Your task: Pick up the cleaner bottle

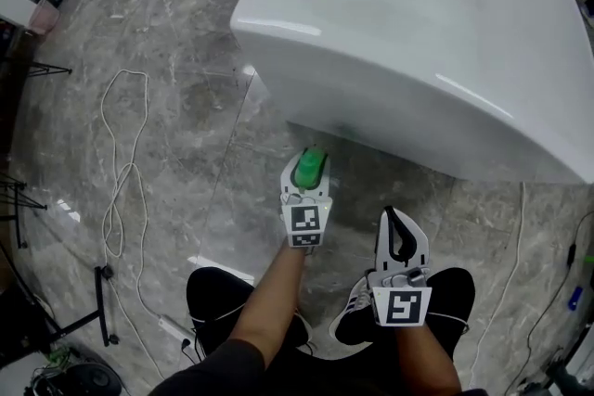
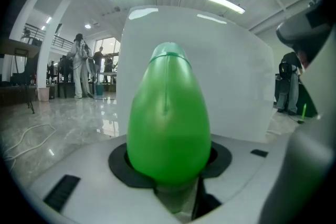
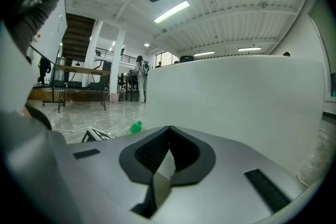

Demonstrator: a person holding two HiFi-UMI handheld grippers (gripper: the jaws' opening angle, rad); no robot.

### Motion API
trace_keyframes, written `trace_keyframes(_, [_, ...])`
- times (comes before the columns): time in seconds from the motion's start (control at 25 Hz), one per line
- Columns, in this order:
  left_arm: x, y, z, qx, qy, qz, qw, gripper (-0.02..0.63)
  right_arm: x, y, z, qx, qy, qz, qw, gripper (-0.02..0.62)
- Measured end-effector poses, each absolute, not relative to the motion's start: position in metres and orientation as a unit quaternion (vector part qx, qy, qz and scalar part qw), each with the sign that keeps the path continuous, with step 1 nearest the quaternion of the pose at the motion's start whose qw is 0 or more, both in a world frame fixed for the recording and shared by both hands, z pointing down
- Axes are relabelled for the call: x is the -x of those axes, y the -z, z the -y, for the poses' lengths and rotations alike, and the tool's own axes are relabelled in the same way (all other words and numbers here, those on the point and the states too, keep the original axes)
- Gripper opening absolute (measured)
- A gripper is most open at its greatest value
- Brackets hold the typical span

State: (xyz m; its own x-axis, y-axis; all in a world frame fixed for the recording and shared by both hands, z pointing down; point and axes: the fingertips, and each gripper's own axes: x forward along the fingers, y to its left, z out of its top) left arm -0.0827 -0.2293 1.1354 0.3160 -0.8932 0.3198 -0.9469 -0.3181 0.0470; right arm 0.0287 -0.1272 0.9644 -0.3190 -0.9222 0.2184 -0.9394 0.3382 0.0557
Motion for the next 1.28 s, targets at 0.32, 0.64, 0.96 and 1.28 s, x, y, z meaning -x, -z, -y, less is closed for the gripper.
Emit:
trace_keyframes(0.32, [0.087,-0.943,0.221,-0.803,-0.089,0.580,0.104,0.179,-0.038,-0.832,0.126,-0.578,-0.046,0.806,0.120,0.017])
trace_keyframes(0.64, [0.069,-0.733,0.194,-0.811,-0.100,0.563,0.126,0.178,-0.056,-0.634,0.127,-0.592,-0.047,0.798,0.100,0.017])
trace_keyframes(0.96, [0.041,-0.527,0.141,-0.825,-0.102,0.540,0.135,0.178,-0.085,-0.468,0.104,-0.589,-0.032,0.802,0.098,0.017])
trace_keyframes(1.28, [-0.002,-0.420,0.098,-0.836,-0.083,0.521,0.148,0.178,-0.129,-0.369,0.062,-0.623,-0.047,0.780,0.042,0.017])
